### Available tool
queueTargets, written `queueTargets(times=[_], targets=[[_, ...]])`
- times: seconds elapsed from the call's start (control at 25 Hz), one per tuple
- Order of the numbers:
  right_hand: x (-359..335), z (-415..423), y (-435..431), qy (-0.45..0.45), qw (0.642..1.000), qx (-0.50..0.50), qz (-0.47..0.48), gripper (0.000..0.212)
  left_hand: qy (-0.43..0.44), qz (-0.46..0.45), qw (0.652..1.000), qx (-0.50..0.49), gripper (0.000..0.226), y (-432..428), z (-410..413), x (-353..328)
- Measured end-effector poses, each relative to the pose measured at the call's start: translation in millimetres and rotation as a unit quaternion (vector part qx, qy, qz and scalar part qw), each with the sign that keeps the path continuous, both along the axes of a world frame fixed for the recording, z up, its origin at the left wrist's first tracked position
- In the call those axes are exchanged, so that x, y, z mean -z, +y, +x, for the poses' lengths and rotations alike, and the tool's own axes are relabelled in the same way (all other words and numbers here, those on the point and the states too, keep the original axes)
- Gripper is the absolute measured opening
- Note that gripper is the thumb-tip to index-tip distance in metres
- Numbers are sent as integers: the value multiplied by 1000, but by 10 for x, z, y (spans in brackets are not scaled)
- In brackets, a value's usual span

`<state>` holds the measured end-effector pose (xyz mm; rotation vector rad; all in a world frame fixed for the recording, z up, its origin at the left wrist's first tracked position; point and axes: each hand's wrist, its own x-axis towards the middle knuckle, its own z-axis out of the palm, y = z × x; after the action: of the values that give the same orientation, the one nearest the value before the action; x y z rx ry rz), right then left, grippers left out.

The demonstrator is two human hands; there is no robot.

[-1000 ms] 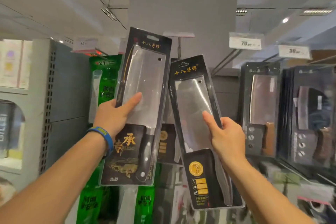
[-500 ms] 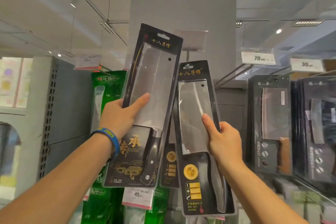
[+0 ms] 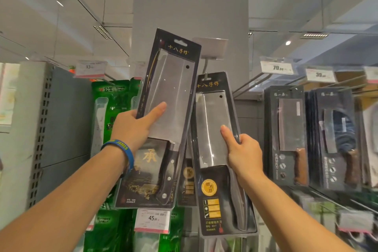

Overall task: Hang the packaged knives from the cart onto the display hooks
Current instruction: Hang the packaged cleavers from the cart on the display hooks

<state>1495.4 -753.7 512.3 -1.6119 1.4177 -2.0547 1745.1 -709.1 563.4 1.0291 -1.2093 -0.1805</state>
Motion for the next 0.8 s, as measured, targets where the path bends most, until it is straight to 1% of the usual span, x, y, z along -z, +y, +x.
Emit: queueTargets(times=[0.08,0.12,0.28,0.44,0.48,0.56,0.6,0.68,0.8], targets=[[-16,2,-5,-2,1000,-1,-2,60,-3,-9,1000,-1,79,25,-29,-15],[-5,0,-18,-3,1000,-3,-2,61,-5,-11,1000,1,79,38,-43,-17],[-7,47,-137,-8,1000,5,17,63,-5,-8,1000,12,101,13,-38,-45],[-96,108,-429,11,994,5,105,63,-17,-9,1000,15,100,-51,-71,-34],[-130,114,-517,14,992,-4,127,65,-17,-6,1000,15,99,-58,-81,-15],[-186,131,-680,2,987,-33,156,73,-21,-1,1000,20,105,-56,-96,4],[-198,147,-739,-7,985,-51,164,77,-21,0,1000,21,108,-42,-95,7],[-185,185,-800,-15,981,-83,173,85,-16,-1,1000,26,107,-11,-79,25],[-170,225,-787,2,981,-76,179,90,-10,11,999,50,106,60,-61,81]])
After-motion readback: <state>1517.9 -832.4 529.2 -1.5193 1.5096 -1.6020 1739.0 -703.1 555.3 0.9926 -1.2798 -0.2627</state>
